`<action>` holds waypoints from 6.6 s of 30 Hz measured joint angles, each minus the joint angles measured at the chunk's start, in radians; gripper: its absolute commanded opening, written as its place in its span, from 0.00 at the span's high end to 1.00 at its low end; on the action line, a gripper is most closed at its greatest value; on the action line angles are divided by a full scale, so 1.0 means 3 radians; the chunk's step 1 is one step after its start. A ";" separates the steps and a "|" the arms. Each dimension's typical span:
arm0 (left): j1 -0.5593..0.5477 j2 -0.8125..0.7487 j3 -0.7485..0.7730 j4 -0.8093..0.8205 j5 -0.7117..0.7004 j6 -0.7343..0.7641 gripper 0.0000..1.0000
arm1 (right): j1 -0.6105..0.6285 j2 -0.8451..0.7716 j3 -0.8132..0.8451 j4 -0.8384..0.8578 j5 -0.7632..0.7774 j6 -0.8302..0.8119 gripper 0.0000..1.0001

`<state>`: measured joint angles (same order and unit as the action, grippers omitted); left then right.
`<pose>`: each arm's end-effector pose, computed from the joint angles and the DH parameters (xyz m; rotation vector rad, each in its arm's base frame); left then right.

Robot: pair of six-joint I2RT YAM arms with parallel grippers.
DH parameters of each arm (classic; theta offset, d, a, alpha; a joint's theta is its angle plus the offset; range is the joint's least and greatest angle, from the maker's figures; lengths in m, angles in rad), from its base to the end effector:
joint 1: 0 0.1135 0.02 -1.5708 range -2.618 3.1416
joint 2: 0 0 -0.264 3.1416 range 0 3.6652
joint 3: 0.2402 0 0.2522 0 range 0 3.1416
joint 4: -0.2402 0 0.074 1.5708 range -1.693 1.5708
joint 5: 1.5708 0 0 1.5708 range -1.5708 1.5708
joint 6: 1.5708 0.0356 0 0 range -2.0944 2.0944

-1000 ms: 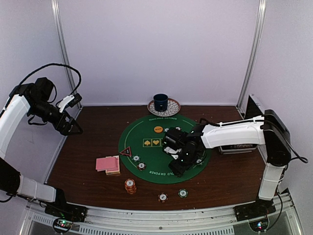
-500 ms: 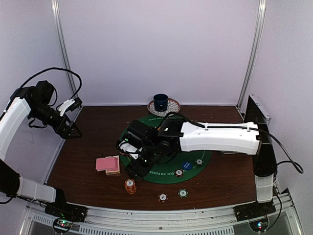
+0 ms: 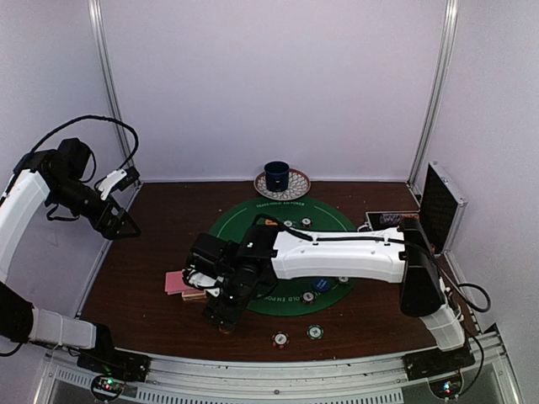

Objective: Distribute texas hold em gaming equipment

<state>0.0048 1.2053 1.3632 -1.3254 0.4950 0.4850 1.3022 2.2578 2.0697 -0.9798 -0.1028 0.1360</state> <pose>0.1995 -0.0160 0.3610 0.7461 2.4847 -0.5067 0.1244 0.4659 0.2301 -1.6020 2.3741 0.4961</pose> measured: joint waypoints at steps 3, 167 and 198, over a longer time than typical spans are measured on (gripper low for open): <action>0.0000 -0.0004 0.0000 0.0000 0.0000 0.0001 0.03 | 0.0000 0.0064 0.0027 -0.0006 -0.0023 -0.0011 0.21; 0.0000 0.0121 -0.0004 -0.0001 -0.0009 0.0114 0.02 | -0.0998 -0.0960 -0.0731 0.0464 0.0614 0.0140 0.24; 0.0000 0.0041 -0.0055 -0.0004 -0.0014 0.0127 0.02 | -0.0014 0.0317 0.0118 0.0027 0.0006 -0.0209 0.17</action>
<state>0.0048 1.2175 1.3468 -1.3266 0.4908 0.5232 1.2980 2.3528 2.1052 -0.9718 -0.1009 0.0734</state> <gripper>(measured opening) 0.976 0.849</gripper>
